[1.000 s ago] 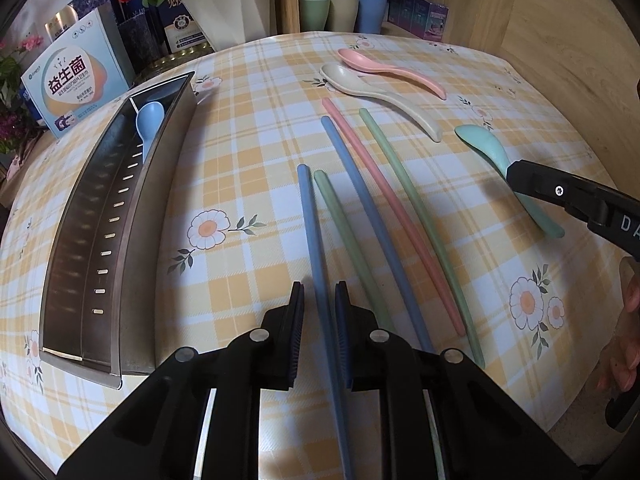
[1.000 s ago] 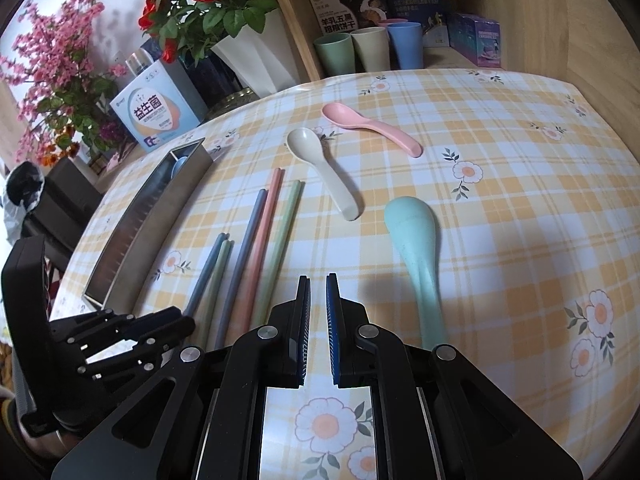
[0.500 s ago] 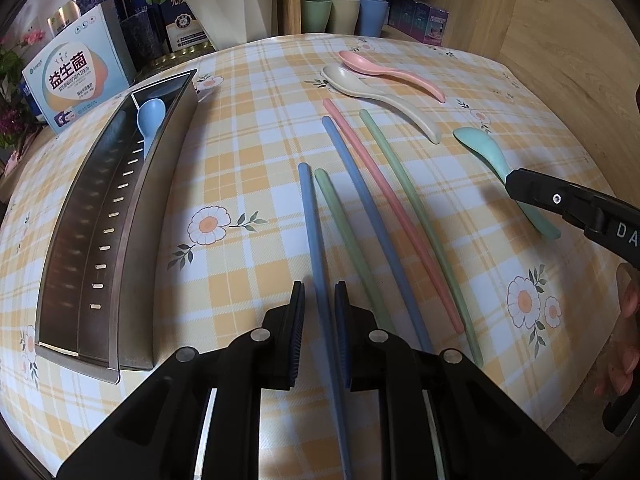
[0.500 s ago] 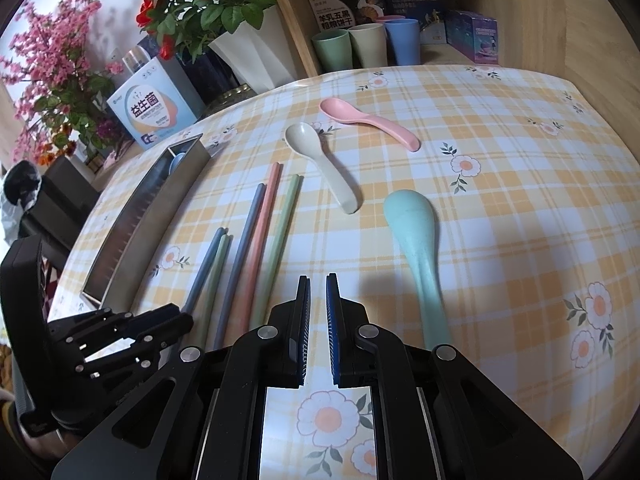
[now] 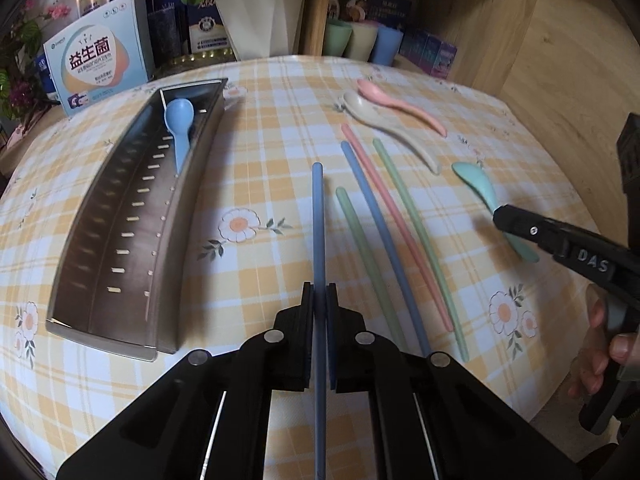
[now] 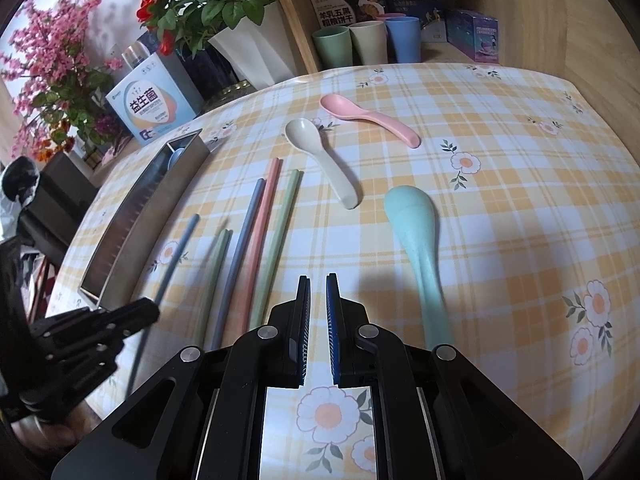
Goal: Organize utensils
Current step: 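Grasp the teal spoon handle with the right gripper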
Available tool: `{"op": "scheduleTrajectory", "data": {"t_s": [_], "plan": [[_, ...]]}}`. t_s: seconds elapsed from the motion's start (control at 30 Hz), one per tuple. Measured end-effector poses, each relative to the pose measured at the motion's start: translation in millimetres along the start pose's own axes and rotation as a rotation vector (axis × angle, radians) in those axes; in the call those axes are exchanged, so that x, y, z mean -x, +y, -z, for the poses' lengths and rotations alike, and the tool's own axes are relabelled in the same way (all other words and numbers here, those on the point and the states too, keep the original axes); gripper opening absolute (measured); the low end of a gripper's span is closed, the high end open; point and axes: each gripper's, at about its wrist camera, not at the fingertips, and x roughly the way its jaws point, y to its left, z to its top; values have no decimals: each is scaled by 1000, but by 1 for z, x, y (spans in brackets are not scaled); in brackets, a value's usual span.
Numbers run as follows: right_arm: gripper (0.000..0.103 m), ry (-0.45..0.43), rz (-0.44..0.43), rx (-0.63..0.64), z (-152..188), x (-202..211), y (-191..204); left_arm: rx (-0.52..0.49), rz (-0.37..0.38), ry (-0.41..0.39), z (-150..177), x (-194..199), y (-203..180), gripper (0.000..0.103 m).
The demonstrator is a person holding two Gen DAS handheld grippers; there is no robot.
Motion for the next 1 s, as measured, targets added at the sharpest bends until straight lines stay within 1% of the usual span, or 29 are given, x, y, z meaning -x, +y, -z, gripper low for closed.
{"op": "scheduleTrajectory", "data": {"t_s": [0.13,0.23,0.3,0.4,0.43,0.47,0.5,0.57,0.67,0.77,0.83,0.93,1.0], "plan": [[9,-19,25,-2,-8,4,-11,-1,14,-24,-2,6,0,6],[9,-36,72,4,-15,9,-25,0,22,-43,-3,9,1,6],[9,-29,93,5,-19,10,-34,5,27,-53,-3,11,2,6],[10,7,146,4,-22,6,-51,10,27,-54,-2,11,4,6],[12,16,151,1,-22,5,-54,11,27,-56,-2,11,4,6],[22,25,152,-7,-22,5,-58,12,28,-57,-2,12,5,6],[30,25,152,-17,-21,5,-61,13,29,-59,-2,12,5,6],[32,12,141,-35,-19,9,-65,15,31,-62,-2,12,6,6],[32,20,122,-19,-14,8,-60,19,36,-58,-2,12,7,6],[32,49,117,25,-10,-1,-50,13,40,-55,-2,11,5,6],[32,53,116,48,-10,-7,-43,9,41,-58,-2,12,5,6],[32,59,134,80,-13,-21,-34,12,40,-62,-1,13,6,6],[32,71,175,93,-16,-31,-32,16,37,-62,-1,13,8,6]]}}
